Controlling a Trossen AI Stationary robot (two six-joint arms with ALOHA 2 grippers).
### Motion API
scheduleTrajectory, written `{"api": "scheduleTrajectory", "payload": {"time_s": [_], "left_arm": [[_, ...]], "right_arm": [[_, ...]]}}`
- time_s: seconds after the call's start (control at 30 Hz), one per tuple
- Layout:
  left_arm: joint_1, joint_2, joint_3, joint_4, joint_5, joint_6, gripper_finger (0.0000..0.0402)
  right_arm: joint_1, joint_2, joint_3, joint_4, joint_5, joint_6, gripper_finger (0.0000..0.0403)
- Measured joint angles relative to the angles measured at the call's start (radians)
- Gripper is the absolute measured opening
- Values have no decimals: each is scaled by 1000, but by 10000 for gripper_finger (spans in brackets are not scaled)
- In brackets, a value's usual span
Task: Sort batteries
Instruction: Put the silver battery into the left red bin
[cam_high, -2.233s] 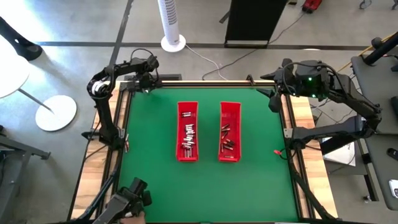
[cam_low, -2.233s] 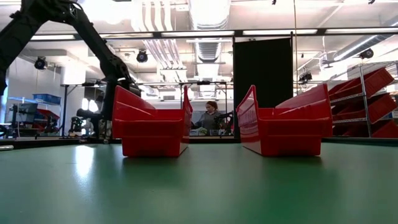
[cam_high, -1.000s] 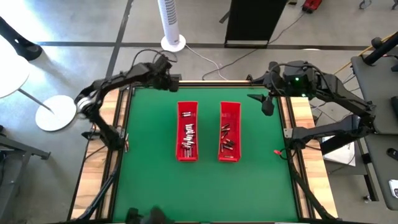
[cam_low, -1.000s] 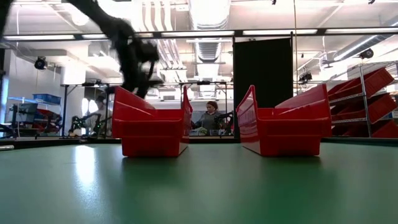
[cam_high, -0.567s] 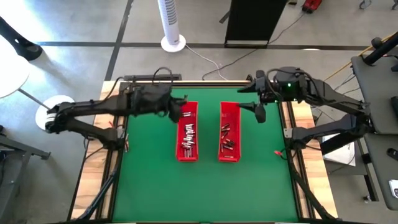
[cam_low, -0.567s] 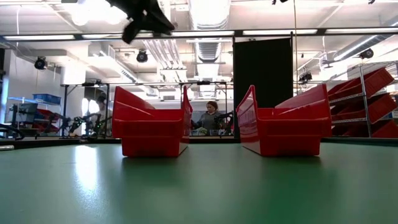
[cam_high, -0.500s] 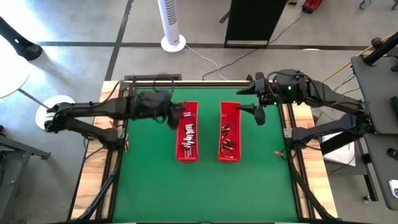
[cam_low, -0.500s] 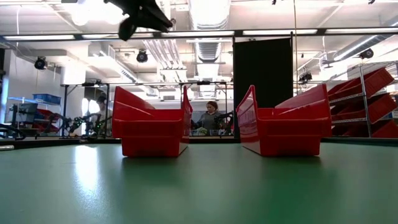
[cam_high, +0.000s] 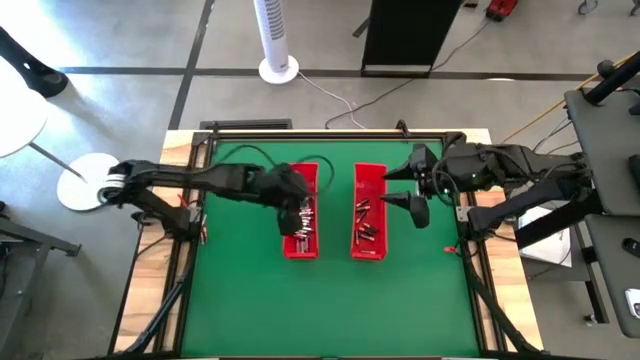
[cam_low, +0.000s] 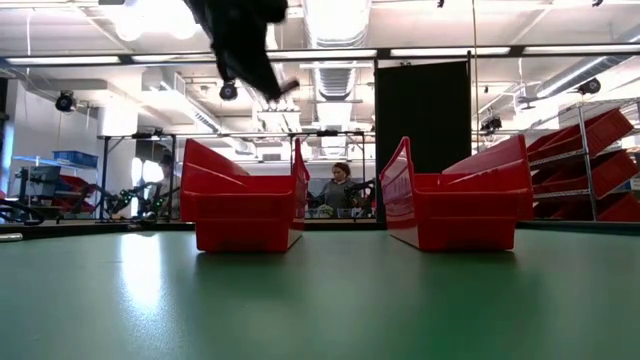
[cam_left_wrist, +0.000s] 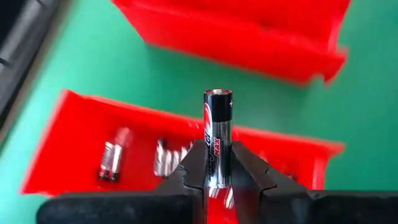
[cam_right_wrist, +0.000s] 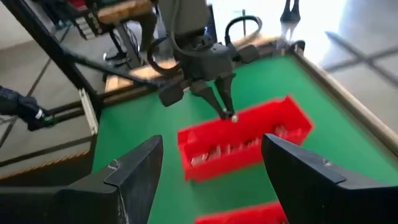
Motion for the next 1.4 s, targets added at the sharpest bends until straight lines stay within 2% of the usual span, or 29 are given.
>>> {"api": "scheduleTrajectory", "payload": {"time_s": [0.1, 0.27, 0.43, 0.73, 1.0, 1.17, 1.4], "left_arm": [[4, 90, 33, -60, 43, 58, 22], [38, 186, 36, -66, 85, 135, 22], [76, 243, 32, -62, 105, 182, 22], [86, 339, 33, -62, 106, 230, 22], [85, 386, 33, -64, 106, 282, 22], [85, 405, 34, -82, 106, 282, 48], [85, 423, 34, -103, 98, 276, 56]], "right_arm": [[33, 3, 0, -75, 9, 57, 265], [78, 13, -2, -121, 9, 112, 250], [95, 8, -2, -118, 13, 111, 242], [94, 0, 16, -120, 43, 37, 256], [94, 0, 51, -120, 45, -13, 268], [94, 0, 62, -124, 45, -22, 274], [94, 0, 83, -124, 43, -50, 270]]}}
